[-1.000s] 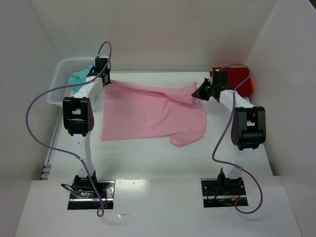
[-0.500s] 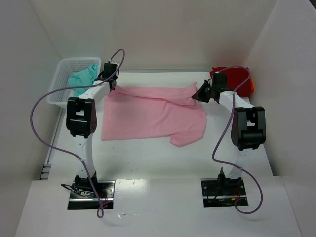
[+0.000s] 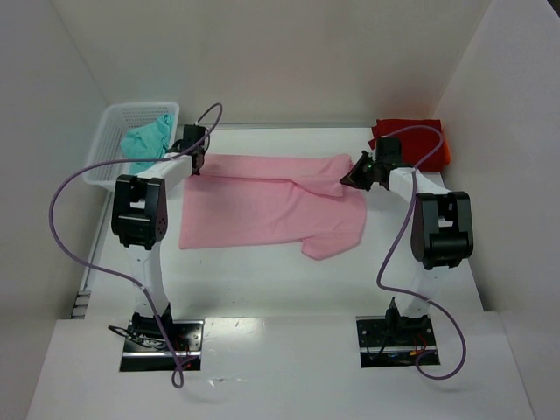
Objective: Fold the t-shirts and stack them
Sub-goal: Fold the flattened tshirt in 1/3 of the way
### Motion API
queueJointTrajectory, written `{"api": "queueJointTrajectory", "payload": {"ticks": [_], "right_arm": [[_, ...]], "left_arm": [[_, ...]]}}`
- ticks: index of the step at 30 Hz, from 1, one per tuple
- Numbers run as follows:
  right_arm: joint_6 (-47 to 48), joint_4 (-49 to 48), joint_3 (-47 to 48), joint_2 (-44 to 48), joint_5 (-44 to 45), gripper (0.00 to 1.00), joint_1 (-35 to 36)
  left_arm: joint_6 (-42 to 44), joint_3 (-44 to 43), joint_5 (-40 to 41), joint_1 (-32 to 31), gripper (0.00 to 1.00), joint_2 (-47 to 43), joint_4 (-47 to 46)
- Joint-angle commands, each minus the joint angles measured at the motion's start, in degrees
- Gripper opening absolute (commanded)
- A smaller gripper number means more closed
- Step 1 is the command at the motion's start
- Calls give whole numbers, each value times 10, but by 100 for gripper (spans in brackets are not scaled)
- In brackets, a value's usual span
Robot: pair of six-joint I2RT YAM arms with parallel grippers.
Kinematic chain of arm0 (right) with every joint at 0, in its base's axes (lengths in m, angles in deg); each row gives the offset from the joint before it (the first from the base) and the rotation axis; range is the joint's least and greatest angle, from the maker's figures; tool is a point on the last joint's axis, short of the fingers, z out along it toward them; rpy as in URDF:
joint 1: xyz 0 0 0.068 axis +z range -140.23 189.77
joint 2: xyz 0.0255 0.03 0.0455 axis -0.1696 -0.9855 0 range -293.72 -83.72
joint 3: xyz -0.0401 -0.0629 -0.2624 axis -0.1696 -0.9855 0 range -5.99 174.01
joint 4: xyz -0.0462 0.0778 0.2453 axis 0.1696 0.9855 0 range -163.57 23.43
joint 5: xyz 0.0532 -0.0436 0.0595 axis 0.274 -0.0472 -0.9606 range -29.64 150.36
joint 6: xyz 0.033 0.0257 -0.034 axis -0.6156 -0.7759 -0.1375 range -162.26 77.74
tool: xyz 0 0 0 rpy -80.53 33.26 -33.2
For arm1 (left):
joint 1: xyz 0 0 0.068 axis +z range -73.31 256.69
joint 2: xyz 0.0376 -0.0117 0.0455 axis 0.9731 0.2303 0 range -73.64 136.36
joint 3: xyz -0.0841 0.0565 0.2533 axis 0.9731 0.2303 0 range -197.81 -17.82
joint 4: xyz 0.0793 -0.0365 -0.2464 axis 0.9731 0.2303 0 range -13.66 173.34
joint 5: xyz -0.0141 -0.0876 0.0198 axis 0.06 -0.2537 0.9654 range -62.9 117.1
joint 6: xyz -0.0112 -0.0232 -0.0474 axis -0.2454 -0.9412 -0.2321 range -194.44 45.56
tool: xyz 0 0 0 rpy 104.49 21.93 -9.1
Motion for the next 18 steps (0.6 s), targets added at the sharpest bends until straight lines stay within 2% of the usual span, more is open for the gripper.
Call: {"api": "queueJointTrajectory", "payload": {"ticks": [1,2,6,9,10,15,17,18], "right_arm": [[-2,-9,2,21,4,0,3],[-2,-9,9,21,10,0,3],[3,-4,24,15,17,0,3],[8,16,38,10,30,0,3],[8,22,45,4,36,3,3],[20,27,53,4,47,27,-9],[33,32,74,4,55,40,-9],[38,38,95,-2,61,51,-9]], "left_arm": [[-14,7,-21,4,7,-38,4],[-20,7,-21,4,10,-38,4],[-33,-7,-31,4,35,-43,18],[-44,-36,-50,4,48,-49,36],[-51,-51,-57,4,56,-56,36],[-88,-94,-119,4,61,-50,47],[-107,-107,-119,4,61,-34,47],[-114,-115,-119,4,61,-28,47]]}}
